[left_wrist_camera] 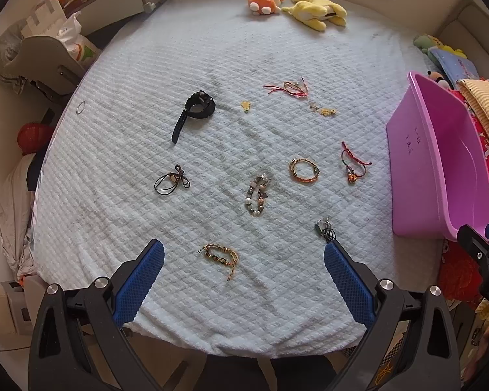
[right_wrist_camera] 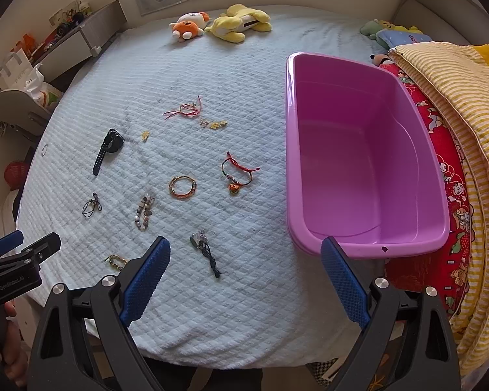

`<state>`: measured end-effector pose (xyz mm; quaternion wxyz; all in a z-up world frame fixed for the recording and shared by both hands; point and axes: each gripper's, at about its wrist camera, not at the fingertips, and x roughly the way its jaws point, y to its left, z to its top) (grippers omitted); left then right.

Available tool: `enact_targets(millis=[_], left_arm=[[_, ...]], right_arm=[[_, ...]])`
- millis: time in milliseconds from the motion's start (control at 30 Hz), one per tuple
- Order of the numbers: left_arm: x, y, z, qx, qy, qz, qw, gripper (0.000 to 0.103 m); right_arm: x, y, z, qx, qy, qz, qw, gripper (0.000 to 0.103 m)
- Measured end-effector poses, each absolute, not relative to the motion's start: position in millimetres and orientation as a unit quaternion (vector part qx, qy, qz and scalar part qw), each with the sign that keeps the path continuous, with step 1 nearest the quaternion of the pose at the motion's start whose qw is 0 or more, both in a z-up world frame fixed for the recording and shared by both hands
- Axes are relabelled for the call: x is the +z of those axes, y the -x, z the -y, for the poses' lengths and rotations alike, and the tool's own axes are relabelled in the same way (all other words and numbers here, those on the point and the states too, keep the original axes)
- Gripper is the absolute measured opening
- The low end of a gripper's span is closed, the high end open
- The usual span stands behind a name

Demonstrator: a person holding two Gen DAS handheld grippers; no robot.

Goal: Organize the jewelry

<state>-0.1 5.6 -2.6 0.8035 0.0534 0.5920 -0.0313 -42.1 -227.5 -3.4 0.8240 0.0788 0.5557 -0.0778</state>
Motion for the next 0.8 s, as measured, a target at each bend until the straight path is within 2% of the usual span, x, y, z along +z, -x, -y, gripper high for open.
enact_targets(millis=[800], left_arm=[[-4.8, 0.6, -6.2, -0.032, -0.054, -0.592, 0.803, 0.097]], right_arm=[[-8.1, 40.0, 228.5, -0.079, -0.082, -0.559, 0.821, 0.089]])
